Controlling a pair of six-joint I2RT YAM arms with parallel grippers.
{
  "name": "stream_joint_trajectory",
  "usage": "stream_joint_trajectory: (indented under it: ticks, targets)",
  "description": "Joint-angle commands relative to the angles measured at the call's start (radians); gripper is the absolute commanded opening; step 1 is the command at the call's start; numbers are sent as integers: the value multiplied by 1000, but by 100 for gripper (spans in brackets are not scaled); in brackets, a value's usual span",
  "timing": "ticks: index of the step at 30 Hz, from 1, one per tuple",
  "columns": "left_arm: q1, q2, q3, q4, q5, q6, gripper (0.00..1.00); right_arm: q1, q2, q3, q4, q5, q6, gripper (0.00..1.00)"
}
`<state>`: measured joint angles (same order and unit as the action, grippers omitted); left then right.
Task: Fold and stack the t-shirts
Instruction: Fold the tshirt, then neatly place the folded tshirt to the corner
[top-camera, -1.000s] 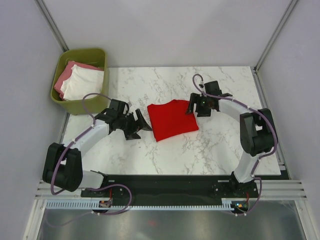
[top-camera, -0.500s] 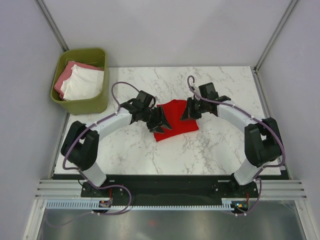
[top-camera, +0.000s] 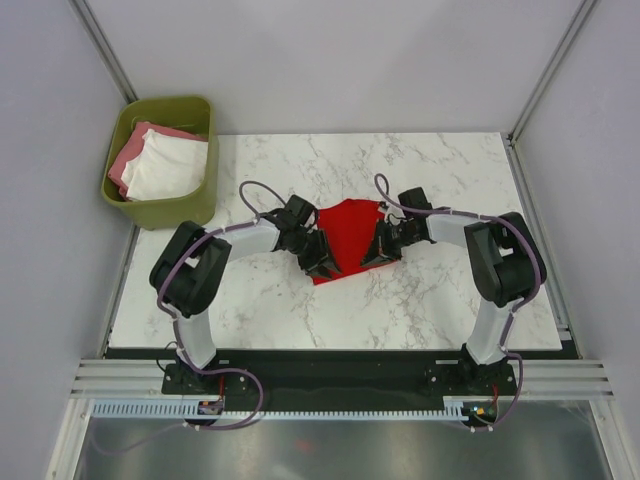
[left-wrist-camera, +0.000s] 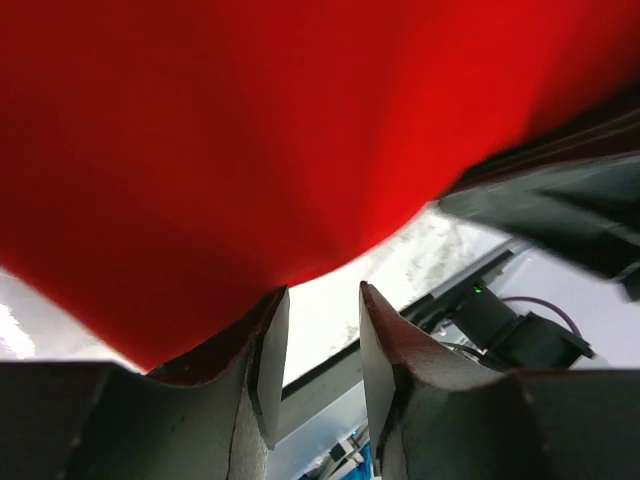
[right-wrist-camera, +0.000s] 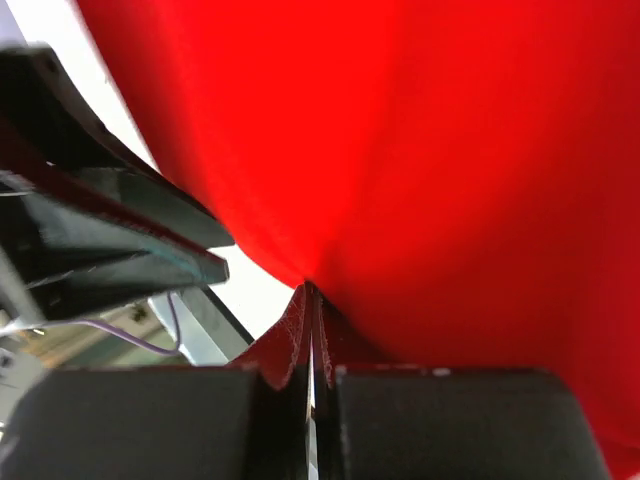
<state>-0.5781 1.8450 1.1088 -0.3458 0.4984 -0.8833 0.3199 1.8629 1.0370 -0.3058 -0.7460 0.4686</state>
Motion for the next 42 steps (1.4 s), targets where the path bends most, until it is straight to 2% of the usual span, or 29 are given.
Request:
stream_joint_trajectory:
  ticks: [1, 7, 9, 11, 13, 15, 16, 17, 19, 22, 26, 34, 37, 40, 41, 42]
  targets:
    - [14, 33, -39, 4, -27, -20, 41, -93, 44, 0, 43, -24, -25, 0]
    - [27, 54, -69, -35, -63, 15, 40, -189, 33, -5, 39, 11, 8, 0]
    - [30, 43, -66, -47, -84, 29, 40, -228, 15, -5, -21, 109, -13, 0]
    - [32, 22, -55, -65, -90, 52, 40, -245, -2, 44, -161, 277, -56, 0]
    - [31, -16, -35, -84, -92, 82, 43, -262, -40, 52, -176, 293, -91, 2]
    - [30, -55, -20, -96, -101, 108, 57, -260, -68, 64, -173, 298, -88, 19]
    - [30, -97, -15, -113, -106, 116, 68, -259, -89, 70, -170, 303, -84, 25]
    - [29, -116, -7, -125, -112, 122, 73, -259, -97, 77, -162, 307, -78, 40]
    - [30, -171, 19, -148, -127, 136, 79, -259, -105, 104, -151, 312, -65, 47]
    - [34, -228, 54, -228, -139, 150, 81, -254, -71, 155, -131, 287, -56, 67]
    - [53, -314, 49, -266, -146, 147, 82, -202, 10, 238, -115, 275, -64, 73]
    - [182, -483, -47, -292, -98, 130, 81, -157, 172, 368, -104, 319, -77, 72]
    - [196, -510, -56, -306, -92, 132, 80, -154, 216, 396, -102, 315, -82, 68]
    - [201, -521, -60, -321, -98, 133, 80, -150, 245, 406, -104, 303, -85, 54]
    - [201, -523, -61, -323, -97, 133, 80, -151, 248, 406, -104, 301, -87, 43]
    - [202, -526, -64, -323, -100, 135, 80, -151, 251, 403, -105, 298, -90, 38]
